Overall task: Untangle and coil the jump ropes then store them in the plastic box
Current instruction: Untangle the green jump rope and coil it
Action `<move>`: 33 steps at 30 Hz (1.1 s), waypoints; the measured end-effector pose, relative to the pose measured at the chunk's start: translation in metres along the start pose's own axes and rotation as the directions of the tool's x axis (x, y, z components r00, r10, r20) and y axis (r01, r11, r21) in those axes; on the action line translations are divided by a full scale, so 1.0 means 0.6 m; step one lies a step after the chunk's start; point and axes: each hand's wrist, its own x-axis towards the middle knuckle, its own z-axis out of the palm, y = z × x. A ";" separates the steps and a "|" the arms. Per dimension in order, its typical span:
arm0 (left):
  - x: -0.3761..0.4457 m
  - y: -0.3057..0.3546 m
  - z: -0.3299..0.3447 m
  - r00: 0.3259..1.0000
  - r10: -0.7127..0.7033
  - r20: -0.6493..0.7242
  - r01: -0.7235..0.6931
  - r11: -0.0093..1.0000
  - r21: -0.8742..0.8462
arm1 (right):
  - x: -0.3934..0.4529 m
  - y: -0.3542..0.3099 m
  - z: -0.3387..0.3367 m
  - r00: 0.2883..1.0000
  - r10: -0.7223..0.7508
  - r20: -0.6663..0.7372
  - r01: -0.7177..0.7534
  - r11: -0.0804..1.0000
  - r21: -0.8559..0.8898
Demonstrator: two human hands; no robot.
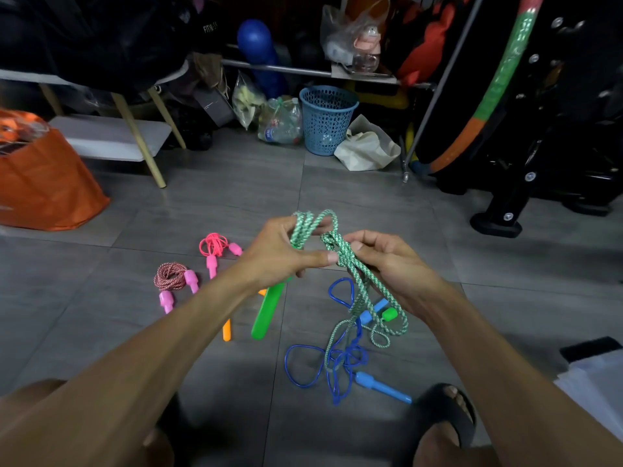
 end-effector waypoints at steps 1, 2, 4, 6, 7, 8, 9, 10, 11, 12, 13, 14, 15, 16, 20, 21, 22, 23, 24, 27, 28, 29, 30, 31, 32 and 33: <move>-0.001 0.001 0.005 1.000 0.027 0.002 -0.027 0.999 0.044 | 0.000 -0.002 0.002 1.000 -0.006 -0.005 0.006 1.000 -0.017; 0.000 0.003 0.007 0.999 0.048 -0.014 -0.047 0.996 0.073 | 0.001 -0.002 0.003 1.000 -0.012 -0.010 0.011 0.999 -0.047; 0.002 0.002 0.004 0.996 0.078 -0.033 -0.074 0.992 0.100 | 0.002 -0.002 0.003 1.000 -0.018 -0.002 0.018 0.998 -0.053; 0.005 -0.001 0.003 0.995 0.097 -0.022 -0.093 0.987 0.131 | 0.002 -0.003 0.004 1.000 -0.024 0.006 0.025 0.999 -0.047; 0.006 -0.002 0.004 0.994 0.109 -0.025 -0.104 0.981 0.161 | 0.000 -0.005 0.004 1.000 -0.029 0.007 0.029 0.996 -0.080; 0.006 -0.005 0.005 0.992 0.124 -0.038 -0.114 0.974 0.195 | 0.000 -0.005 0.005 0.999 -0.038 0.015 0.040 0.989 -0.141; 0.006 -0.007 0.006 0.989 0.136 -0.054 -0.121 0.969 0.215 | -0.002 -0.004 0.006 0.998 -0.059 0.032 0.064 0.977 -0.205; 0.007 -0.009 0.006 0.988 0.137 -0.070 -0.119 0.970 0.213 | -0.002 -0.003 0.008 0.994 -0.099 0.051 0.109 0.960 -0.260; 0.008 -0.011 0.005 0.988 0.126 -0.083 -0.109 0.976 0.189 | -0.002 -0.002 0.009 0.988 -0.141 0.062 0.153 0.940 -0.305; 0.009 -0.013 0.004 0.990 0.103 -0.095 -0.088 0.984 0.152 | -0.002 0.000 0.008 0.981 -0.179 0.069 0.192 0.922 -0.336; 0.009 -0.013 0.002 0.992 0.074 -0.105 -0.063 0.992 0.108 | -0.004 0.000 0.004 0.975 -0.209 0.070 0.220 0.908 -0.356; 0.009 -0.013 0.000 0.992 0.044 -0.114 -0.038 0.997 0.061 | -0.006 0.000 -0.001 0.970 -0.236 0.062 0.242 0.899 -0.366; 0.009 -0.011 -0.002 0.993 0.020 -0.116 -0.020 1.000 0.001 | -0.006 -0.002 -0.007 0.968 -0.249 0.041 0.247 0.895 -0.371; 0.008 -0.009 -0.004 0.994 0.006 -0.109 -0.013 0.997 -0.072 | -0.006 -0.002 -0.013 0.967 -0.254 0.012 0.241 0.897 -0.371; 0.004 -0.001 -0.005 0.997 0.016 -0.080 -0.030 0.985 -0.170 | -0.011 0.005 -0.020 0.939 -0.333 -0.088 0.255 0.845 -0.470; 0.003 -0.002 -0.004 0.996 0.017 -0.083 -0.031 0.986 -0.164 | -0.011 0.005 -0.019 0.930 -0.355 -0.096 0.260 0.819 -0.512; 0.002 -0.002 -0.003 0.996 0.018 -0.087 -0.032 0.985 -0.168 | -0.012 0.004 -0.019 0.929 -0.358 -0.097 0.260 0.816 -0.516; 0.002 -0.004 -0.001 0.996 0.018 -0.088 -0.034 0.982 -0.186 | -0.015 0.002 -0.017 0.939 -0.333 -0.087 0.254 0.841 -0.477; 0.001 -0.005 0.003 0.996 0.019 -0.088 -0.037 0.977 -0.210 | -0.017 0.000 -0.015 0.954 -0.293 -0.071 0.237 0.875 -0.422; 0.001 -0.010 0.016 0.992 0.045 -0.118 -0.068 0.977 -0.202 | -0.021 -0.003 -0.002 0.983 -0.181 -0.028 0.162 0.930 -0.331; 0.002 -0.011 0.018 0.990 0.050 -0.130 -0.075 0.978 -0.195 | -0.019 0.000 0.003 0.982 -0.183 -0.047 0.153 0.918 -0.366; 0.004 -0.012 0.019 0.989 0.048 -0.138 -0.074 0.978 -0.195 | -0.018 0.003 0.006 0.974 -0.213 -0.081 0.158 0.887 -0.433; 0.005 -0.012 0.019 0.989 0.040 -0.139 -0.068 0.977 -0.203 | -0.016 0.005 0.008 0.958 -0.261 -0.116 0.172 0.851 -0.496; 0.006 -0.011 0.018 0.991 0.030 -0.133 -0.058 0.976 -0.210 | -0.013 0.004 0.010 0.942 -0.305 -0.143 0.192 0.834 -0.517; 0.006 -0.009 0.018 0.992 0.023 -0.121 -0.048 0.977 -0.207 | -0.010 0.003 0.010 0.936 -0.318 -0.151 0.210 0.848 -0.487; 0.005 -0.008 0.019 0.994 0.020 -0.103 -0.040 0.982 -0.187 | -0.007 0.000 0.008 0.948 -0.287 -0.135 0.208 0.885 -0.417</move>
